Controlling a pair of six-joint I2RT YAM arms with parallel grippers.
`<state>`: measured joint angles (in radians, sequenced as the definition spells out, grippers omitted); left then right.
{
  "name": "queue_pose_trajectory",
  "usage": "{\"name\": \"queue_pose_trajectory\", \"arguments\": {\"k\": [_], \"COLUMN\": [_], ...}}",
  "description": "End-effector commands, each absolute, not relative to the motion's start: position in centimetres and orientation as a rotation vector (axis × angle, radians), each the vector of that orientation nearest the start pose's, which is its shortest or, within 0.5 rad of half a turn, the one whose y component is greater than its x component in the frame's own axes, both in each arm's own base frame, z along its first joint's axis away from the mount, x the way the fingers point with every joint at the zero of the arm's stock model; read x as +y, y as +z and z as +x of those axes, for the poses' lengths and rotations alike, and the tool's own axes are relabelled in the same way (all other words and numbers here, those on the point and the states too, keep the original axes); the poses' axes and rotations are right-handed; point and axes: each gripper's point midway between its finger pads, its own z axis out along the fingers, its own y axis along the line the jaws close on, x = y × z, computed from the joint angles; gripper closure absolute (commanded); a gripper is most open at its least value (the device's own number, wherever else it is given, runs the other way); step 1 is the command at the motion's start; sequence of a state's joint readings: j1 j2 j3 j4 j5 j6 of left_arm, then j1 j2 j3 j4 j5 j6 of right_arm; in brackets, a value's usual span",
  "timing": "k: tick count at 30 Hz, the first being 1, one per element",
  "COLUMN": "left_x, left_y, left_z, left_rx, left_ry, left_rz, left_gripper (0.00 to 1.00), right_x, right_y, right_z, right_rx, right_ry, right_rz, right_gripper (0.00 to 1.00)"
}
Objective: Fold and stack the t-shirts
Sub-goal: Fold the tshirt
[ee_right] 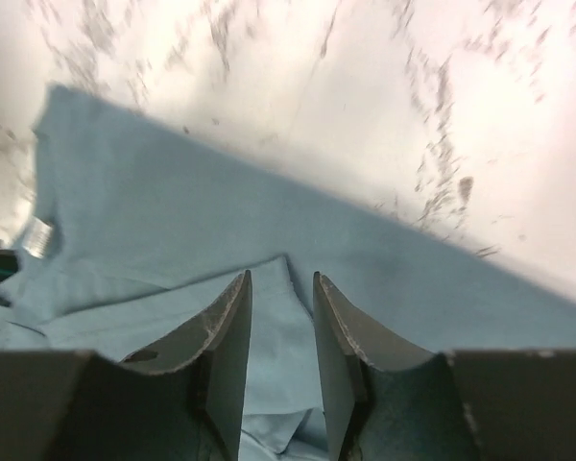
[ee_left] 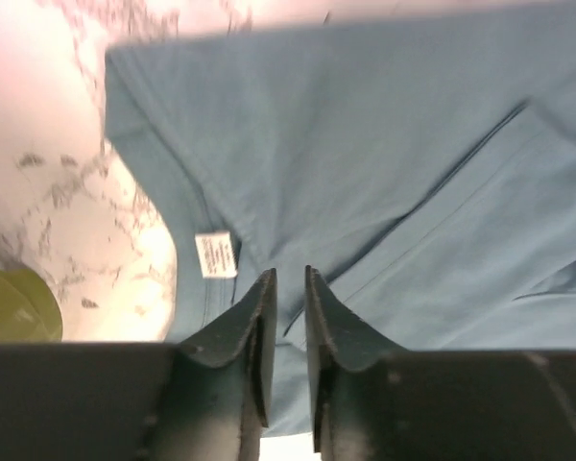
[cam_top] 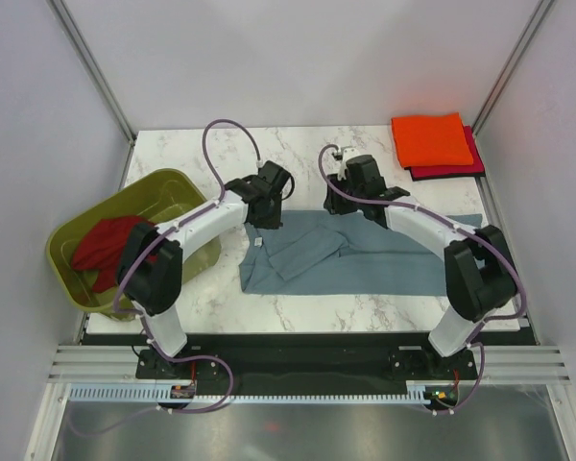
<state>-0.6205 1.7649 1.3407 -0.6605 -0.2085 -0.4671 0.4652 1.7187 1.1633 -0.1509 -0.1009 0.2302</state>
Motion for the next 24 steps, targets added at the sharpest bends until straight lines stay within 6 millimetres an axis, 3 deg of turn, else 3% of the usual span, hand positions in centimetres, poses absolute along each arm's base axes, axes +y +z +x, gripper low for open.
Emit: {"name": "queue_pose_trajectory", "arguments": {"k": [1, 3, 8, 9, 10, 16, 18, 19, 20, 21, 22, 23, 24], "left_x": [-22.1, -21.9, -22.6, -22.5, -22.6, -21.6, -21.1, -21.4, -20.7, -20.7, -21.1, -20.8, -20.7], "left_y": [9.5, 7.2, 5.9, 4.7, 4.8, 2.6, 1.0, 1.6, 0.0, -0.2, 0.8, -0.8, -0.8], "left_z": [36.1, 36.6, 38.4, 38.8, 39.5, 42.4, 43.2, 44.7, 45.0, 45.8, 47.6, 48.1, 49.0], "left_rx": [2.592, 2.655, 2.667, 2.689, 2.683, 2.709, 2.73, 2.703, 2.733, 2.73, 2.689, 2.71, 2.704], "left_ry": [-0.054, -0.043, -0.034, -0.015, -0.019, 0.001, 0.029, 0.016, 0.049, 0.052, 0.03, 0.042, 0.038], "left_rz": [0.152, 0.103, 0.096, 0.096, 0.085, 0.034, 0.044, 0.036, 0.026, 0.025, 0.014, 0.01, 0.014], "left_gripper": [0.77, 0.8, 0.81, 0.81, 0.82, 0.81, 0.81, 0.81, 0.81, 0.81, 0.81, 0.81, 0.81], "right_x": [22.1, 21.4, 19.2, 19.1, 19.0, 18.0, 17.2, 17.0, 16.7, 16.5, 16.1, 15.8, 15.4], "right_y": [15.9, 16.2, 16.2, 16.5, 17.2, 19.1, 19.0, 19.7, 19.8, 20.0, 20.8, 21.0, 21.1], "right_z": [40.8, 40.6, 41.3, 41.3, 41.2, 40.7, 40.4, 40.3, 40.1, 40.0, 39.8, 39.8, 39.7], "right_rx": [2.197, 2.201, 2.201, 2.197, 2.181, 2.143, 2.147, 2.131, 2.128, 2.123, 2.104, 2.099, 2.095], "right_ry": [0.441, 0.414, 0.366, 0.369, 0.373, 0.346, 0.32, 0.319, 0.31, 0.3, 0.295, 0.287, 0.271], "right_rz": [-0.222, -0.218, -0.159, -0.157, -0.16, -0.159, -0.147, -0.146, -0.152, -0.153, -0.148, -0.147, -0.153], "right_gripper": [0.6, 0.59, 0.61, 0.61, 0.61, 0.6, 0.6, 0.6, 0.61, 0.61, 0.61, 0.61, 0.61]}}
